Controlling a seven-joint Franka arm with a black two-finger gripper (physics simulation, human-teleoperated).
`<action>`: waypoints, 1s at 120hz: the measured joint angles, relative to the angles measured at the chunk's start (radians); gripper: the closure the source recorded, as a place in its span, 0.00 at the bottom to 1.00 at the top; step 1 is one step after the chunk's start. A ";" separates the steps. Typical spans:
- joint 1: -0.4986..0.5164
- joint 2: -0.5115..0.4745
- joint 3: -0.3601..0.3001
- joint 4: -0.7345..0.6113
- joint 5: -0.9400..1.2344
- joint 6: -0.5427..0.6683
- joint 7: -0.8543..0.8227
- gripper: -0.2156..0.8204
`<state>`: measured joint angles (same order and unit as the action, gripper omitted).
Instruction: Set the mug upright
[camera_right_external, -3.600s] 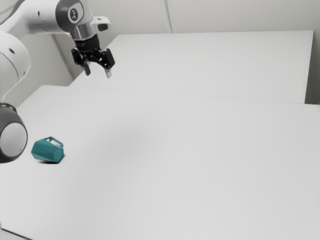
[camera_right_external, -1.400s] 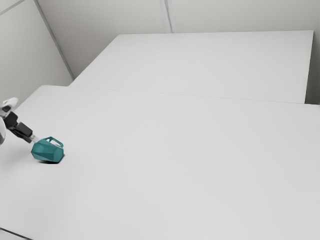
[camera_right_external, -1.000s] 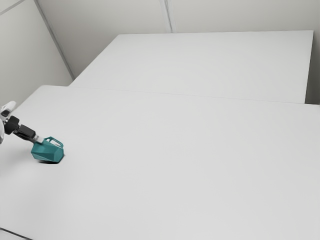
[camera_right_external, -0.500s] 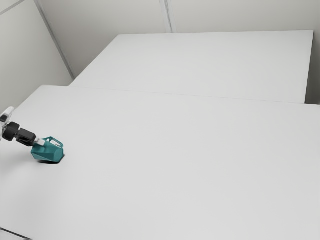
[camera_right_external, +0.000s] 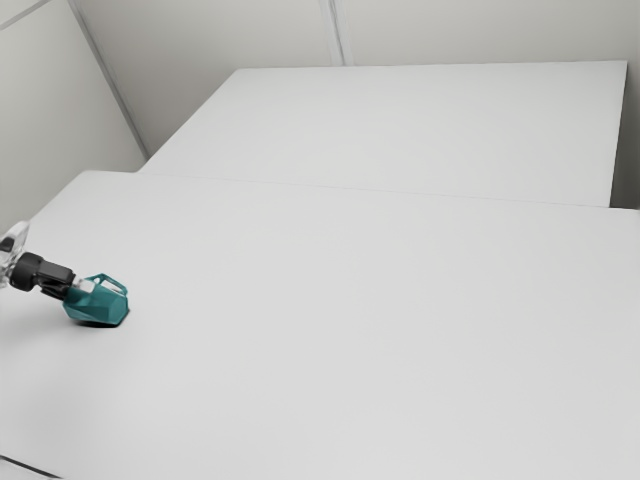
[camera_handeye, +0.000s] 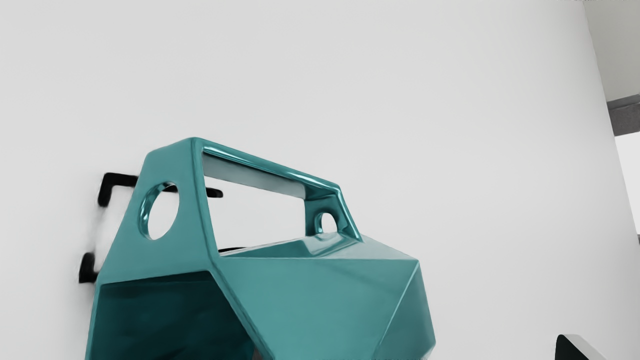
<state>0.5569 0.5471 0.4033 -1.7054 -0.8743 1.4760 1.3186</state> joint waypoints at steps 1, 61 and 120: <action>0.000 0.000 0.000 0.000 -0.001 -0.001 0.000 0.21; -0.002 0.000 0.000 -0.007 -0.014 -0.018 -0.011 0.54; -0.009 -0.007 0.000 -0.006 -0.031 -0.016 -0.016 0.90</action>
<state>0.5478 0.5397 0.4032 -1.7111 -0.9055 1.4604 1.3030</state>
